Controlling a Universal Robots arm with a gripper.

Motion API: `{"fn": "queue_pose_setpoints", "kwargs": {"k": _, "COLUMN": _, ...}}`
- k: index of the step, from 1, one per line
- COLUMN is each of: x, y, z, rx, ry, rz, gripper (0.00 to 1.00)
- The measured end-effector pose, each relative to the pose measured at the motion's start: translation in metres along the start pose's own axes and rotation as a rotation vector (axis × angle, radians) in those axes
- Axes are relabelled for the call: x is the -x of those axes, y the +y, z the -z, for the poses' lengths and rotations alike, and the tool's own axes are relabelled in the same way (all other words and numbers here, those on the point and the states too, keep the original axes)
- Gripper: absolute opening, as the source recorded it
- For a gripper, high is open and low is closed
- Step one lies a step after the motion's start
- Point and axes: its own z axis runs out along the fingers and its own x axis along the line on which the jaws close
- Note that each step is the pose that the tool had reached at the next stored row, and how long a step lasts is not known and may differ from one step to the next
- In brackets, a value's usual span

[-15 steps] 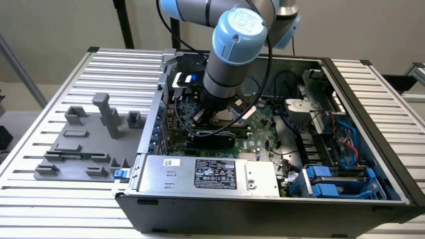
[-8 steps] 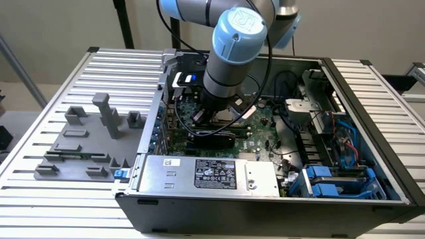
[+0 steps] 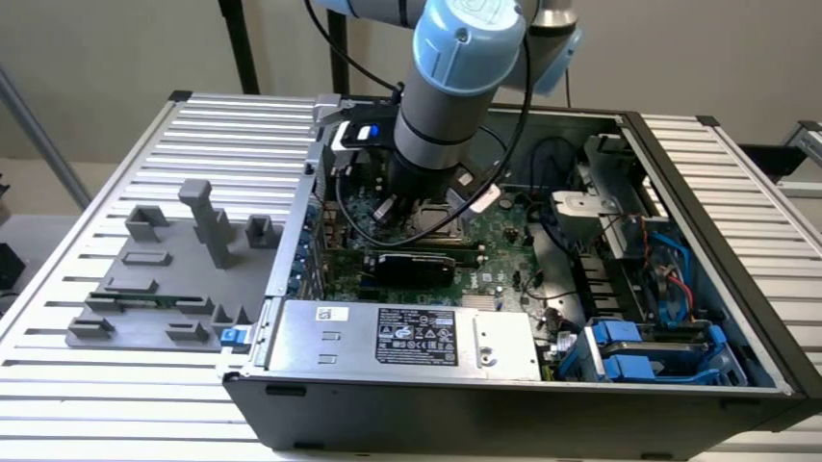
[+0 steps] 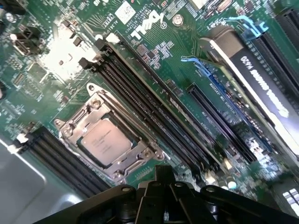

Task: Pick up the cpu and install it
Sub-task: 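Install the second cpu locking lever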

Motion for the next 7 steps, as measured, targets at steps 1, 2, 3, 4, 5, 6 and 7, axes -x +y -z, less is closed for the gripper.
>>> {"fn": "queue_pose_setpoints", "kwargs": {"k": 1, "x": 0.0000, "y": 0.0000, "z": 0.0001, "rx": -0.0001, "ry": 0.0002, "rz": 0.000, "gripper": 0.11}}
{"fn": "queue_pose_setpoints", "kwargs": {"k": 2, "x": 0.0000, "y": -0.0001, "z": 0.0001, "rx": -0.0001, "ry": 0.0001, "rz": 0.000, "gripper": 0.11}}
{"fn": "queue_pose_setpoints", "kwargs": {"k": 3, "x": 0.0000, "y": 0.0000, "z": 0.0001, "rx": -0.0002, "ry": 0.0001, "rz": 0.000, "gripper": 0.11}}
{"fn": "queue_pose_setpoints", "kwargs": {"k": 4, "x": 0.0000, "y": -0.0001, "z": 0.0002, "rx": 0.0000, "ry": 0.0000, "rz": 0.000, "gripper": 0.11}}
{"fn": "queue_pose_setpoints", "kwargs": {"k": 5, "x": 0.0000, "y": -0.0001, "z": 0.0002, "rx": -0.0001, "ry": 0.0000, "rz": 0.000, "gripper": 0.11}}
{"fn": "queue_pose_setpoints", "kwargs": {"k": 6, "x": 0.0000, "y": -0.0001, "z": 0.0002, "rx": -0.0001, "ry": 0.0000, "rz": 0.000, "gripper": 0.11}}
{"fn": "queue_pose_setpoints", "kwargs": {"k": 7, "x": 0.0000, "y": -0.0001, "z": 0.0002, "rx": 0.0000, "ry": 0.0000, "rz": 0.000, "gripper": 0.11}}
